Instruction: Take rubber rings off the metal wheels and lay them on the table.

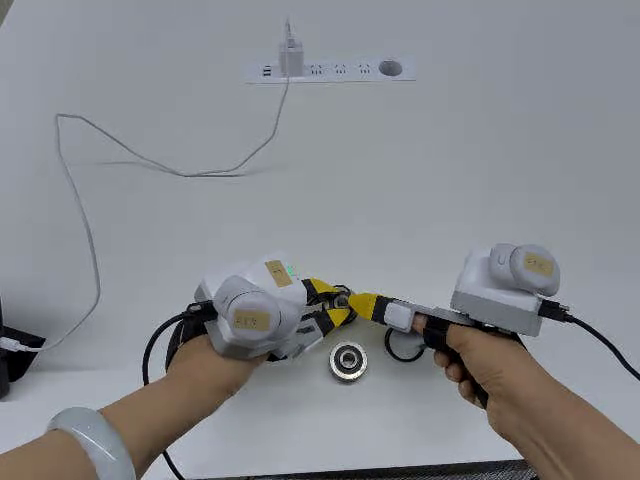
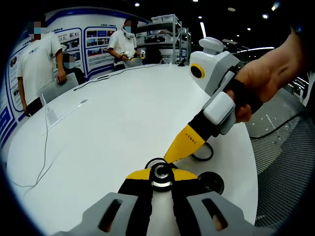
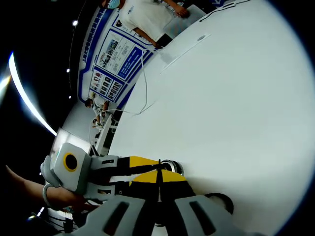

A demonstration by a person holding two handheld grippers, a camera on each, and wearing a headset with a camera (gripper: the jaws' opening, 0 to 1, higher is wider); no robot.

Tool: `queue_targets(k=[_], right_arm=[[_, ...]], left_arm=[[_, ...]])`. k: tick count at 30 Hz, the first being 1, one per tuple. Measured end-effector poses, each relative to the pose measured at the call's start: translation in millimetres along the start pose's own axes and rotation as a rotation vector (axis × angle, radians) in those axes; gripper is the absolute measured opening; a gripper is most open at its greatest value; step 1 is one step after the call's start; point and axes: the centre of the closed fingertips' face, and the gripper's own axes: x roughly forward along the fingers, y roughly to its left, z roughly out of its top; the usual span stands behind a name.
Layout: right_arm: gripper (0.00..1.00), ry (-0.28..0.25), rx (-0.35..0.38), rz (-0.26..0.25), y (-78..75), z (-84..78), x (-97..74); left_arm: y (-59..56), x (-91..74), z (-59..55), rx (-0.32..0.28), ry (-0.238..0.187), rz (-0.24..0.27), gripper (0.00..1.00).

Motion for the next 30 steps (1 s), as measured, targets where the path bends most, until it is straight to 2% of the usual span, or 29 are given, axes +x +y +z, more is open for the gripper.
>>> queue_targets(k=[12,16,22,30], right_arm=[[0.02,-0.003,0.001,-0.012,-2.0,0.0,-0.8],[0.02,-0.003,0.001,-0.008,-0.5,0.0,-1.0],[0.02,-0.006,-0.001,0.009,5.3,0.9,-2.0],[0.02,-0.009,-0.001,0.026,12.3,-0.2,-4.0]], left_arm=[[-2.5,-5.2,5.6,0.007,-0.026,-0.004,0.22],[-2.4,-6.8,4.3,0.010,-0.027,0.000,0.25],[0.6,-10.1,-0.5,0.002,-0.023,0.023,0.38],[0.6,-15.2,-2.9,-0.016,-0.031,0.036,0.44]])
